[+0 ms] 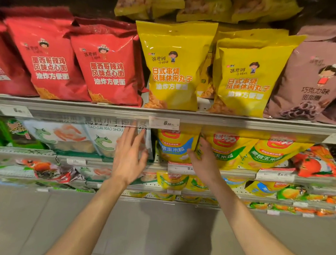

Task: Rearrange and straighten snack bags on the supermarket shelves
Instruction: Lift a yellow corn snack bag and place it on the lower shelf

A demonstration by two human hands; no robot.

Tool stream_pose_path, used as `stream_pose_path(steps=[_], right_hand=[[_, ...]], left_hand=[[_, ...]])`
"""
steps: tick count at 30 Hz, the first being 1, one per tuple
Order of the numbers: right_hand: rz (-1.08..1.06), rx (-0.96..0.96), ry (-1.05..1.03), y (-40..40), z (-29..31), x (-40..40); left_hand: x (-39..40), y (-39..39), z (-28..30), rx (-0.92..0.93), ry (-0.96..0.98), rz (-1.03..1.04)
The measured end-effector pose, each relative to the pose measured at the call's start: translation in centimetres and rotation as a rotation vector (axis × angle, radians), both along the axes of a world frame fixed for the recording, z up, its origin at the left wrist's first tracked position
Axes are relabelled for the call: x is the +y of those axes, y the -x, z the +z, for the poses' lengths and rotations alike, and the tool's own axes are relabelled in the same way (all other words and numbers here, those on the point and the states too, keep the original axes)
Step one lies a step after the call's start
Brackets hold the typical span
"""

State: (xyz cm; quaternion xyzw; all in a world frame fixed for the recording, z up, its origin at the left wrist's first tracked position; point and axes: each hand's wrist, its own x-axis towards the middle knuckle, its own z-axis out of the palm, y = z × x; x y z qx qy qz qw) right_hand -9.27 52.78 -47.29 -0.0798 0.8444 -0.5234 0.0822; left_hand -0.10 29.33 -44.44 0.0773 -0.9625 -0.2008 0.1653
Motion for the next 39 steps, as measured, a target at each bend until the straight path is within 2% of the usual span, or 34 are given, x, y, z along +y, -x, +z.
stream_pose_path(steps=[3,17,24,30,39], right_hand=[[-0.077,-0.001,0.049,1.4,-0.5,-1.1],[-0.069,-0.253,0.292,3.0,-1.9,-3.6],[-0.138,-0.155,0.266,3.9,-0.7,-2.7],[-0.098,-0.145,0.274,2.7,-0.3,-2.4],[-0.034,-0.204,0.489,-1.0,-0.9,-0.6]], left_hand=[[-0.5,0.3,-0.9,-0.053,0.021,-0.011],[-1.8,0.0,-1.8,-0.061,0.05,-0.09],[-1.8,0.3,-1.7,-0.054,0.014,-0.089],[-1.6,0.4,-1.8,-0.03,-0.021,-0.084],[-1.5,0.2,-1.5,-0.013,-0.091,-0.098]])
